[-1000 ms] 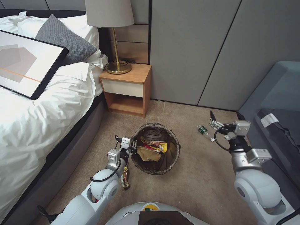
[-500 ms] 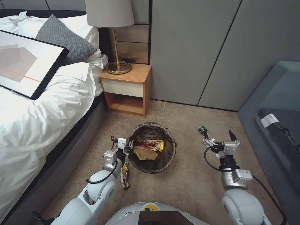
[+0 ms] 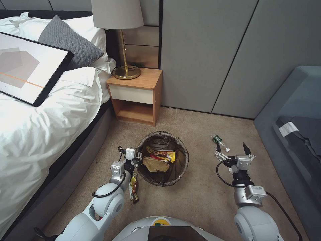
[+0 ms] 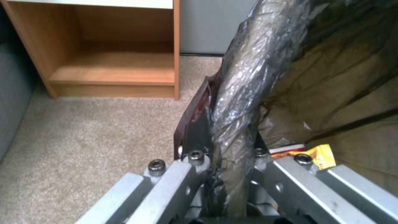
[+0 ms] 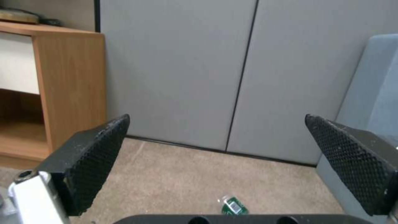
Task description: Pick up the trash bin, then pick up the garbage from the floor and place it into the trash bin.
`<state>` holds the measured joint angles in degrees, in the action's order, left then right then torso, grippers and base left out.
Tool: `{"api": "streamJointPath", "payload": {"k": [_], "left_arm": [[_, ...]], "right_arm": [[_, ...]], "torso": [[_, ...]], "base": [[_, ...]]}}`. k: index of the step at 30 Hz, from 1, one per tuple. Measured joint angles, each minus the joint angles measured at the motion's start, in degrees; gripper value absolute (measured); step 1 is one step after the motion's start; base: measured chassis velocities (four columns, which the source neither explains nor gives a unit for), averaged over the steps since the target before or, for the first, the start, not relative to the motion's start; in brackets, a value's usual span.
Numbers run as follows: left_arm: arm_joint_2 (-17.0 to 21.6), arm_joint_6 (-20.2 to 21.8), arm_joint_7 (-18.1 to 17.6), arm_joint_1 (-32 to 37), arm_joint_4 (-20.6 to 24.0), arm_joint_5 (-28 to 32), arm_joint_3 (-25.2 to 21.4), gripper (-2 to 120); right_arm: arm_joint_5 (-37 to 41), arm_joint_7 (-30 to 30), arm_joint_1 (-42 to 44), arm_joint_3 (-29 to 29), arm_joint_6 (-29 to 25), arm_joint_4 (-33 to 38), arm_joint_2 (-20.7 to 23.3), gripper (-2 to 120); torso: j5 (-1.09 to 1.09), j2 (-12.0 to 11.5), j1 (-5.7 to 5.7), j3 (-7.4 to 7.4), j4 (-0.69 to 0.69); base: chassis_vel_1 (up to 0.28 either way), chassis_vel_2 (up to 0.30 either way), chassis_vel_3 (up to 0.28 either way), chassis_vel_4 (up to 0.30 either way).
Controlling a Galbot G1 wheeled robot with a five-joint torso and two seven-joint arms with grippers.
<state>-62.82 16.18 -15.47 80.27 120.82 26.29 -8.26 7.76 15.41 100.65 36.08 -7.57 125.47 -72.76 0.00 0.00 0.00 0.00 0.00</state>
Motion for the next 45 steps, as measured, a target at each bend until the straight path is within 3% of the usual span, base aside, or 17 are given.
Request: {"api": "streamJointPath", "payload": {"k": [14, 45], "left_arm": [[0.01, 0.00, 0.00, 0.01, 0.10, -0.02, -0.03, 4], [-0.74, 0.10, 0.16, -0.15, 0.09, -0.48, 0.64, 4]], "right_arm": [[0.09, -0.03, -0.33, 0.12, -0.20, -0.24, 0.07, 100], [-0.07, -0.15, -0.64, 0.20, -0.05, -0.04, 0.35, 100]], "torso": [[0.01, 0.00, 0.00, 0.00, 0.00], [0.01, 0.00, 0.00, 0.00, 0.00]], "base": [[-0.032, 0.027, 0.024, -0.027], [-0.157, 0.161, 0.163, -0.158]]}}
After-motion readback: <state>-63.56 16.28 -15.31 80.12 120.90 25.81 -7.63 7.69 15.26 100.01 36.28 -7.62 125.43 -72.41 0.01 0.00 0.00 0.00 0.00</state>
